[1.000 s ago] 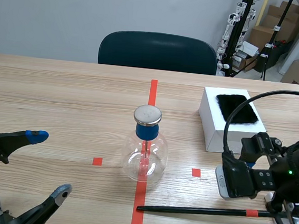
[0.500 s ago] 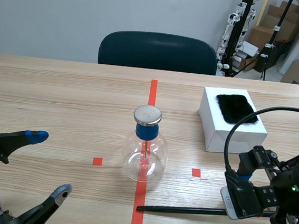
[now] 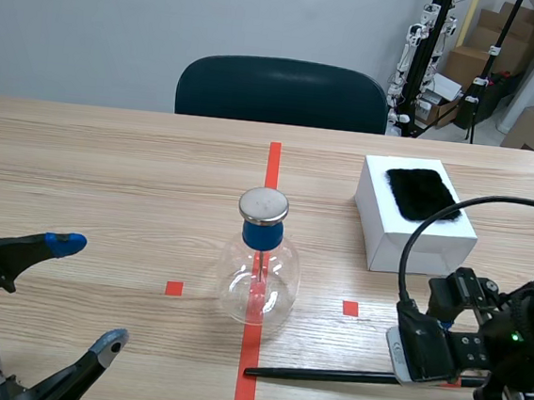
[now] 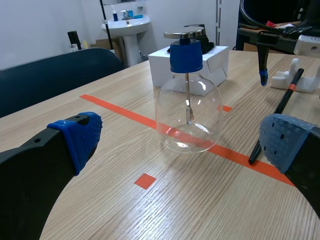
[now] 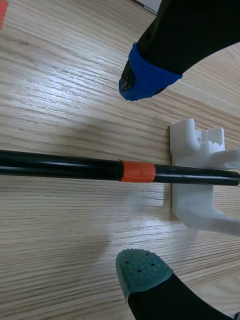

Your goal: Do the electroscope experiment. pick up the black charging rod

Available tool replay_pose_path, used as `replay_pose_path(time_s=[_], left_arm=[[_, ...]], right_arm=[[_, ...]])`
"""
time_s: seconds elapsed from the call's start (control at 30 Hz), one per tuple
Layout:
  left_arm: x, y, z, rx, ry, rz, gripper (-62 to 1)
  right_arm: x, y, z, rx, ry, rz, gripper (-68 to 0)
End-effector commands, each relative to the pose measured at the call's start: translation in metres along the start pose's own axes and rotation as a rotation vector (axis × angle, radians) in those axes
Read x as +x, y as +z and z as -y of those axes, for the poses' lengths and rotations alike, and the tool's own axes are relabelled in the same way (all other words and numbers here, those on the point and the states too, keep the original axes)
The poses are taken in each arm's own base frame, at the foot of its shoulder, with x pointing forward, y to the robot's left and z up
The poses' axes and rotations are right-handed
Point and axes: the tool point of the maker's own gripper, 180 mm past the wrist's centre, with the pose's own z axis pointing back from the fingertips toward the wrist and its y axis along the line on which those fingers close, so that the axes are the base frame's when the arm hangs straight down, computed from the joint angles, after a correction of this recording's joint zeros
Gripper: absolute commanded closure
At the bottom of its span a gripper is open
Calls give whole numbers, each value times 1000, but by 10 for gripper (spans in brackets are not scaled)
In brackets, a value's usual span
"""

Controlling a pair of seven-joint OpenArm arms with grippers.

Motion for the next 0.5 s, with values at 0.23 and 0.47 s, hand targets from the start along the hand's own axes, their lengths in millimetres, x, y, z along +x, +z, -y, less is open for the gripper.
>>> replay_pose_path(time_s=[0.23,0.47], left_arm=[[5,-1,-2,5,-6,24,-623],[5,-1,-2,5,-6,24,-623]], right_arm=[[2,-1,6,4,-40,-45,-608],[2,-2,2,26,-76,-51,-608]])
